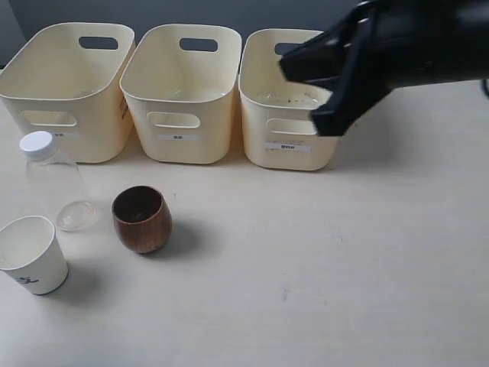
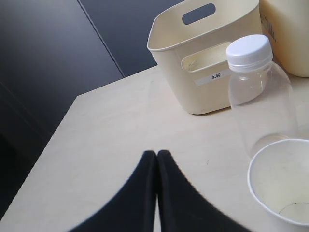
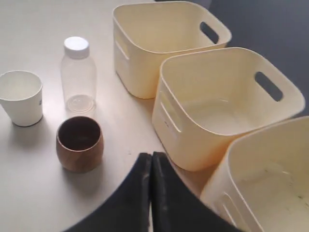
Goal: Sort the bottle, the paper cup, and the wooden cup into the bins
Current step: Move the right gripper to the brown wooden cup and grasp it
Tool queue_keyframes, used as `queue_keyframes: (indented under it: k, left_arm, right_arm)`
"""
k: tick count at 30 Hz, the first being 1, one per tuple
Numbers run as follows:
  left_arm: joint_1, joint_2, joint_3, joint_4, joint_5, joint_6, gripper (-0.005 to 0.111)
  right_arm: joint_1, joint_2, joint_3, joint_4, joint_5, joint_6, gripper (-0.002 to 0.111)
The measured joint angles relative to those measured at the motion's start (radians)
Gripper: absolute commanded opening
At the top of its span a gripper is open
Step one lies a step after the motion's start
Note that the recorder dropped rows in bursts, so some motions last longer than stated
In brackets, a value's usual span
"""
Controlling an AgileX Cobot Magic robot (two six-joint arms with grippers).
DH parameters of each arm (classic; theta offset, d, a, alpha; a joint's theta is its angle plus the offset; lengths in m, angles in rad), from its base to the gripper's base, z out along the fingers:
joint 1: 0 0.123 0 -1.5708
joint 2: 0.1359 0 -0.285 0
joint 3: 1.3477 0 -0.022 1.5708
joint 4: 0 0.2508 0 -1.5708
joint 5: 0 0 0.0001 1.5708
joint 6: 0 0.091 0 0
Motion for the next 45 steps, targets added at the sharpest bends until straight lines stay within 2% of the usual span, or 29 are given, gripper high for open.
queue_keyframes:
  k: [4, 11, 13, 16, 19, 21, 31, 45]
  left_arm:
    - [0.000, 0.000, 0.000, 0.000, 0.000, 0.000, 0.000]
    - [0.000, 0.000, 0.000, 0.000, 0.000, 0.000, 0.000]
    - [0.000, 0.000, 0.000, 0.000, 0.000, 0.000, 0.000]
    - [0.000, 0.000, 0.000, 0.000, 0.000, 0.000, 0.000]
    - [0.000, 0.000, 0.000, 0.000, 0.000, 0.000, 0.000]
    - [0.000, 0.000, 0.000, 0.000, 0.000, 0.000, 0.000]
    - [0.000, 0.000, 0.000, 0.000, 0.000, 0.000, 0.000]
    - [0.000, 0.000, 0.000, 0.000, 0.000, 0.000, 0.000]
  right_arm:
    - [0.133, 0.145, -0.073, 0.000, -0.049, -0.017, -0.001]
    - [0.279, 0.362, -0.245, -0.097, -0.058, -0.008, 0.002]
    - [0.304, 0.415, -0.282, -0.127, -0.056, 0.009, 0.012]
    - [0.330, 0.491, -0.319, -0.155, -0.048, 0.033, 0.035]
    - [0.346, 0.555, -0.346, -0.164, -0.051, 0.048, 0.054]
    - [0.357, 0.585, -0.356, -0.164, -0.077, 0.052, 0.058]
    - [0.417, 0.674, -0.365, -0.164, -0.133, 0.055, 0.058]
    - [0.420, 0.762, -0.365, -0.166, -0.144, 0.055, 0.058]
